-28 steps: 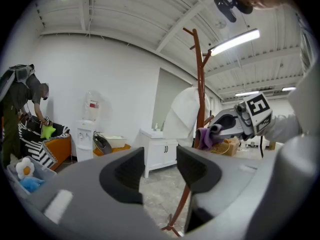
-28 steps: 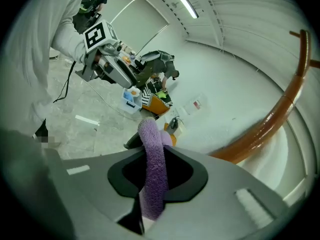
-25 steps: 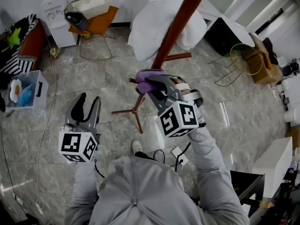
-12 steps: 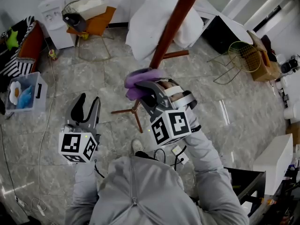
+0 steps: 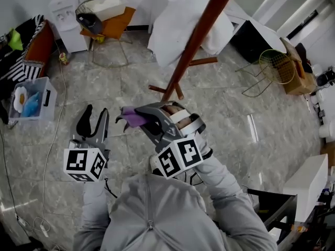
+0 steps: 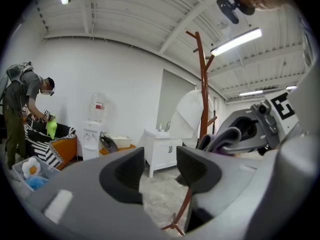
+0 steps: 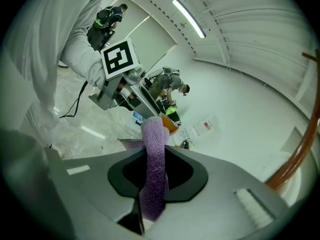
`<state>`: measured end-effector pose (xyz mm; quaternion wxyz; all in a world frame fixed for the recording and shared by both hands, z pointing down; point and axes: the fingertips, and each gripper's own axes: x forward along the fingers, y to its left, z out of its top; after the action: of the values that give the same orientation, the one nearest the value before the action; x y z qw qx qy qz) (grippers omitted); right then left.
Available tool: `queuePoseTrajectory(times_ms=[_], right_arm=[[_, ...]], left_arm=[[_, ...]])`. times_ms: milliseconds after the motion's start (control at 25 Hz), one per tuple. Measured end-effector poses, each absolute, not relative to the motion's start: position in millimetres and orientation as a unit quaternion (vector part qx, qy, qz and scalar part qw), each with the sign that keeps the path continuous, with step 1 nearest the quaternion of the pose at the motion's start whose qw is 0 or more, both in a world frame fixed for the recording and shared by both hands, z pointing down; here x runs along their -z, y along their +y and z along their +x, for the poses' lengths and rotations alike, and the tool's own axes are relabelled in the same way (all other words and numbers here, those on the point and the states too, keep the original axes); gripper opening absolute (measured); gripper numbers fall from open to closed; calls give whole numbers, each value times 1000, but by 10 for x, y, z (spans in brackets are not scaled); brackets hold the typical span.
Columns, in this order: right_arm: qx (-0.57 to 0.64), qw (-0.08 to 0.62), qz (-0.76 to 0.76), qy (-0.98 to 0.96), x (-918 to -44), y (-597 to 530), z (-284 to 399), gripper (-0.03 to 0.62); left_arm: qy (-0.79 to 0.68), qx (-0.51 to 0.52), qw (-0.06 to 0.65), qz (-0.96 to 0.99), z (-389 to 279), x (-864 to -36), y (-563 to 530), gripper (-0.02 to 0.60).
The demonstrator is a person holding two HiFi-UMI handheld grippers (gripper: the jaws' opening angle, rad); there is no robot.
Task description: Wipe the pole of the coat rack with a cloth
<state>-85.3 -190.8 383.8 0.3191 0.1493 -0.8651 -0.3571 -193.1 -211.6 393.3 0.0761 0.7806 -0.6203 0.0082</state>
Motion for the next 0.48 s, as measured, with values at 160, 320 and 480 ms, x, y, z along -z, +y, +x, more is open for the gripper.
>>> queuePoseTrajectory(times_ms=[160, 320, 480], right_arm=[[333, 304, 188, -872, -3945, -1910, -882, 54], [315, 273, 271, -868, -3935, -2076, -831, 54], [311, 237, 367, -844, -3815, -2296, -653, 54]], left_arm=[[-626, -13, 78, 776, -2009, -3957, -2055, 215], [-629, -20, 81, 773, -2075, -3992, -2018, 215], [-629, -27, 85, 772, -2109, -4017, -2007, 215]])
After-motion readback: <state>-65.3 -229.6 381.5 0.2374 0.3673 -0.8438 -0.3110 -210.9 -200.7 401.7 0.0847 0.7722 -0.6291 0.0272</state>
